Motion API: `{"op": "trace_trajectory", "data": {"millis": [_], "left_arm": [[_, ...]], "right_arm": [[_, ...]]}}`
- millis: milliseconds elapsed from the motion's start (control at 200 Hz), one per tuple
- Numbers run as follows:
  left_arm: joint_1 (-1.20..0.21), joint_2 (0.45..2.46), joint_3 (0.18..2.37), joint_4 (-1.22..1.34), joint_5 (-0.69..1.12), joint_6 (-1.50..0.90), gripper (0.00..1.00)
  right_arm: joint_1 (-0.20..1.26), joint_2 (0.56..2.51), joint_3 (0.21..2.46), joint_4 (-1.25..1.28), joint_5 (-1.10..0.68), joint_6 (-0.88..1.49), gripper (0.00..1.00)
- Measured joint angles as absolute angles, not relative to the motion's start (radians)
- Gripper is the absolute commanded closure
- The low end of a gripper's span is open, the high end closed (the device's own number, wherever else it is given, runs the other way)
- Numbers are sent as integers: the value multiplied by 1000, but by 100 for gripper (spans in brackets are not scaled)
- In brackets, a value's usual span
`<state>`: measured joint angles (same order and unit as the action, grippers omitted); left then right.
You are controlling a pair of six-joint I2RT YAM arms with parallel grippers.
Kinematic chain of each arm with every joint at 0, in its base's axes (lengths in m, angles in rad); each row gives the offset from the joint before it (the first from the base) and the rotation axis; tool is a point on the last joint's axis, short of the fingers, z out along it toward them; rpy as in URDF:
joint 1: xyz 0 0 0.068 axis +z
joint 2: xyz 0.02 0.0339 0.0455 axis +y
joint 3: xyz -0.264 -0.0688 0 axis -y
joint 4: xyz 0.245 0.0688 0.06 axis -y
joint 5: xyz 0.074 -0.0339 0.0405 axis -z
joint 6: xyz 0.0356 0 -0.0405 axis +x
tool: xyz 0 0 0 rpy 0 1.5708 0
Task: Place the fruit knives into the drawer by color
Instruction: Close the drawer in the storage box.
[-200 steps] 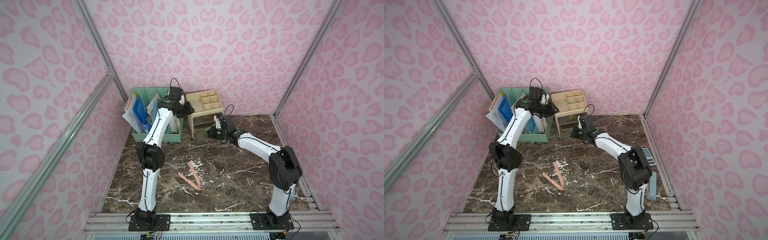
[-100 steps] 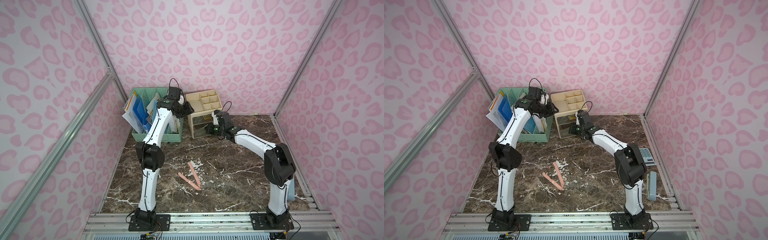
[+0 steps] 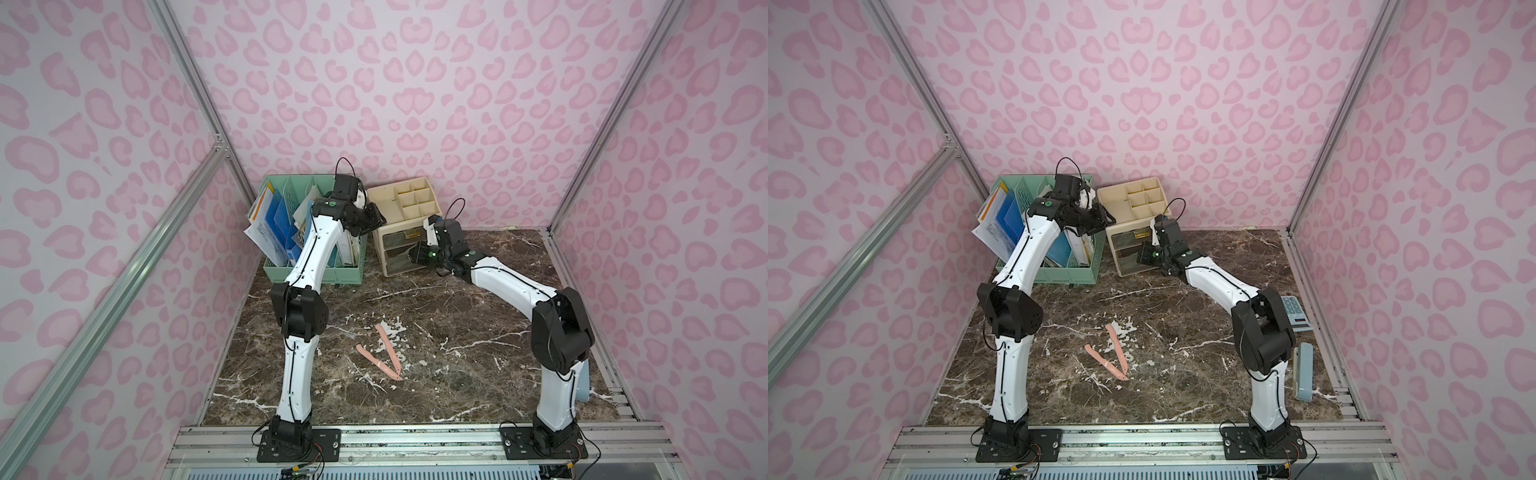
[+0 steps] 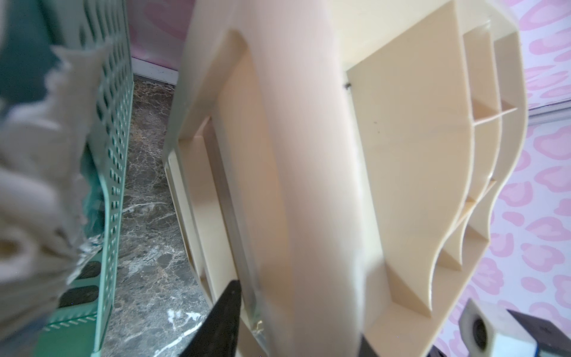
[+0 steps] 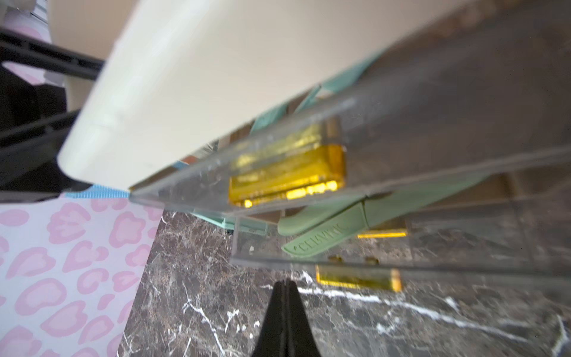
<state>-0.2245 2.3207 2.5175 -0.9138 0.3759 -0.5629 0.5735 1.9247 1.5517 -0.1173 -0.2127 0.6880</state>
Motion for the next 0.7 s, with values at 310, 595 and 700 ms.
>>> {"op": "trace_trajectory", "data": {"millis": [310,595,700], "left_arm": [[-224,2321,2518,-913,379,-570,58],[-237,2321,2518,-909,379,-570,56],[-249,2321,2518,-908,378,-567,57]], "right_arm": [[553,1758,1155,120,-247,839,100],[482,1752,960,509,-337,1095,100],[464,1777,955,605,-365,1161,100]]}}
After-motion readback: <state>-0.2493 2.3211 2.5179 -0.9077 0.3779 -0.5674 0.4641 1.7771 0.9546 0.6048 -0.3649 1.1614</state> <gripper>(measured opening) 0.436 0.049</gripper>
